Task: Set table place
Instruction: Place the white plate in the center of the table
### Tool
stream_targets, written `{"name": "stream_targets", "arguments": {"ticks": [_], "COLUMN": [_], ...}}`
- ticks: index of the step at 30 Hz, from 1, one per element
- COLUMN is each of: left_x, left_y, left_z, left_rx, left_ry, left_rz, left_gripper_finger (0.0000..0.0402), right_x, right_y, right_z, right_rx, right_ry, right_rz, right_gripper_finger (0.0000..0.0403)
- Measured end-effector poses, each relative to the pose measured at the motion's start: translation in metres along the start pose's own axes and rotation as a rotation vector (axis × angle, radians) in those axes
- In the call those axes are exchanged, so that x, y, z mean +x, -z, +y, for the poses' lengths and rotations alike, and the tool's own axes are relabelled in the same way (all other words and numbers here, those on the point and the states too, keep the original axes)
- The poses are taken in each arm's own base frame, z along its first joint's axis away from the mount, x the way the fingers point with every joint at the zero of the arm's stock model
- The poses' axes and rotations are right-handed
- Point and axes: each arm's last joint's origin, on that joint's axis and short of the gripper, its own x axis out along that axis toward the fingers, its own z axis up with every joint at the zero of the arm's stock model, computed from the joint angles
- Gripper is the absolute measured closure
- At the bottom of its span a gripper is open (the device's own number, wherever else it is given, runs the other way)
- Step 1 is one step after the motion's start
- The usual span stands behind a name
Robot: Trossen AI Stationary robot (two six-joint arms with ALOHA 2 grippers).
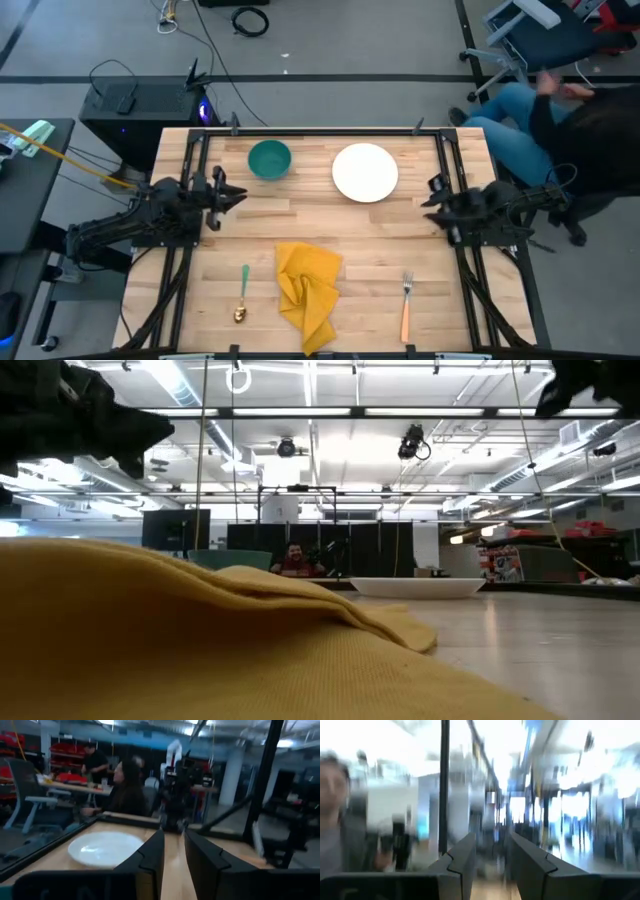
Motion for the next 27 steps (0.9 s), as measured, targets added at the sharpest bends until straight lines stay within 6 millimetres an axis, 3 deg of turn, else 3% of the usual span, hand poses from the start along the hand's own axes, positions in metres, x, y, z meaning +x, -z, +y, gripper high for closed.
{"name": "stream_targets", "arguments": {"ticks": [6,11,21,27], "left_x": [0.0,-0.001,-0.002,-0.003], "left_y": [-0.008,-0.01,-0.019,-0.029], "left_z": [-0.002,-0.002,0.002,0.001], "left_rx": [0.009,0.075,0.101,0.144], "left_ry": [0.011,0.005,-0.187,-0.224], "left_rz": [-0.079,-0.105,-0.217,-0.244], "left_gripper_finger": [0.0313,0.0319,0.032,0.0327], "right_x": [-0.005,-0.007,0.013,0.042], "right_y": [-0.032,-0.036,-0.061,-0.094], "right_z": [-0.001,-0.002,-0.01,-0.022], "right_rx": [0.076,0.063,0.108,0.065], "right_ry": [-0.001,0.024,0.267,0.647], "right_rz": [-0.333,-0.379,-0.203,0.085], "right_gripper_finger": [0.0279,0.0279,0.0279,0.0279]}}
